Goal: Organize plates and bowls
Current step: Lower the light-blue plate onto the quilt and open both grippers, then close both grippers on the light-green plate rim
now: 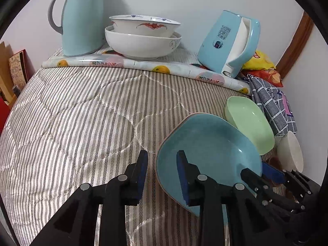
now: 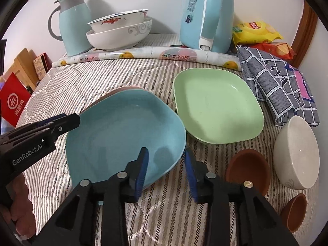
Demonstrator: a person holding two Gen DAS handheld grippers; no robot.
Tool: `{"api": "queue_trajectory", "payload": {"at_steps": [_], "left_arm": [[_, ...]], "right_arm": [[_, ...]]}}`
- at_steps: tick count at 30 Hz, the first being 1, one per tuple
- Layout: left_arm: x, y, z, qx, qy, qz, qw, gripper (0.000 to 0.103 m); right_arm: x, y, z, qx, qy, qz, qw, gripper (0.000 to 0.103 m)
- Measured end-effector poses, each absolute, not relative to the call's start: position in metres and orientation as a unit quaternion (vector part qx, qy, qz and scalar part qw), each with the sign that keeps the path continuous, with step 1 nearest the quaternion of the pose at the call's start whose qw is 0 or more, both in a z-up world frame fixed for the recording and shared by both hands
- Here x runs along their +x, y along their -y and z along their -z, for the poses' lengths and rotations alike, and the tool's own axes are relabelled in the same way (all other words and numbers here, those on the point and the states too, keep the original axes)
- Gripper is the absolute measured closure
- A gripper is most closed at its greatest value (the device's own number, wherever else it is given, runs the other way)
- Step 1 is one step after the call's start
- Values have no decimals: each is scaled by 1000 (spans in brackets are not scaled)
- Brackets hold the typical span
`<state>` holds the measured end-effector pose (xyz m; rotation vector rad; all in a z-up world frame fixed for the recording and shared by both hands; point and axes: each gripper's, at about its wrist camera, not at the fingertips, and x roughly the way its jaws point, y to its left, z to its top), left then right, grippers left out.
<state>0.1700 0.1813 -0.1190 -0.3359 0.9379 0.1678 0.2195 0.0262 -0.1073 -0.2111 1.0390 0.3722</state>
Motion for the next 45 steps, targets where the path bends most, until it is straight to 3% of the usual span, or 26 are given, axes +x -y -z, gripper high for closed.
{"api": "queue_trajectory", "payload": {"at_steps": [2, 12, 17, 21, 28, 40, 45], "left_arm": [[169, -180, 115, -158, -449, -80, 876, 75], [163, -165, 93, -151, -434, -77, 885, 75], [163, -153, 80, -149, -425, -70, 890, 75], [165, -139, 69, -142, -413, -68, 897, 60], [177, -118, 59, -134, -407, -63, 901, 58], [206, -113, 70, -147, -420, -64, 893, 58], [226, -103, 79, -129, -428, -59, 892, 58]], "right_arm": [[218, -23, 104, -97, -490, -174, 848, 56], [210, 0, 83, -76, -475, -167, 860, 56], [209, 19, 69, -69, -460, -153, 872, 47], [213, 39, 55, -59, -446, -140, 882, 43], [225, 67, 40, -50, -429, -124, 893, 39], [259, 84, 54, -33, -442, -125, 887, 39], [277, 82, 64, -39, -449, -128, 884, 47]]}}
